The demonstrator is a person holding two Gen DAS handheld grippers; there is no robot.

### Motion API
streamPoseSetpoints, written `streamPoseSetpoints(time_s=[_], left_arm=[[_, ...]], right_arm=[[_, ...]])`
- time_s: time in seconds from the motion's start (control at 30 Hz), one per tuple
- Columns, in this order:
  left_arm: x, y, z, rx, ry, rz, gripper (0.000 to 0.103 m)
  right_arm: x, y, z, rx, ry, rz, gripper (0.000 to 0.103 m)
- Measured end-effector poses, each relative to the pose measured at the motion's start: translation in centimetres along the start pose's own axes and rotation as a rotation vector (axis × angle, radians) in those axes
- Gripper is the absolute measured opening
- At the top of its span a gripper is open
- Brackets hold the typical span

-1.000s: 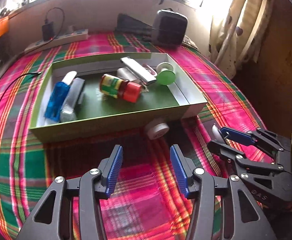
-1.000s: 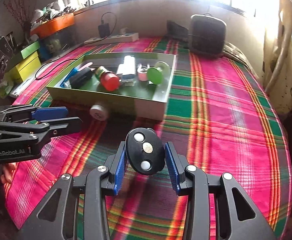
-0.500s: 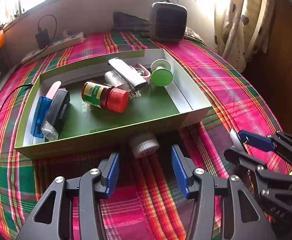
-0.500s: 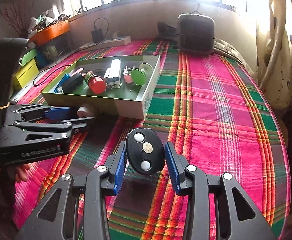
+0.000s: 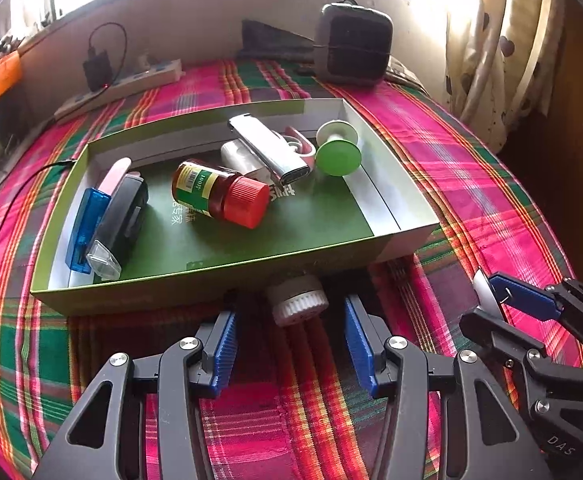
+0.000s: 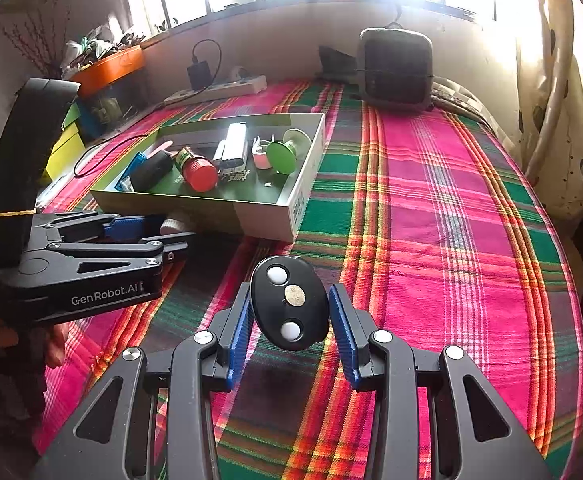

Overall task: Organize rigid objects
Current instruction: 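Grasp the white ribbed cap with the left gripper while the right holds the disc, then carry the white cap with the left gripper while the right carries the disc to the tray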

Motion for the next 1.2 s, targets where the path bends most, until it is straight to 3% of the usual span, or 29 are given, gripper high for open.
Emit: streamPoseSetpoints(time_s=[0.1, 0.23, 1.2], left_arm=[[0.0, 0.0, -0.1, 0.005, 0.0, 0.002, 0.037], [-0.1, 0.1, -0.2, 0.004, 0.0, 0.003, 0.03], [-1.9, 2.7, -0.1, -0.013, -0.024, 0.048, 0.03]], right_arm=[[0.0, 0.0, 0.0, -0.001, 0.0, 0.0, 0.039], [0.0, 0.0, -0.1, -0.005, 0.004, 0.001, 0.039], [-0.2, 0.9, -1.2, -0.044, 0.024, 0.011, 0.039]])
Point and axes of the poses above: each gripper's, at about its wrist camera, not at the fingertips, and y roughly against the way its jaws point, z to its right, x to its top, the point moved 4 cm from there along -y, roughly the way its jaws point, and after that the axes turned 15 degrees about -x, right-handed, at the moved point
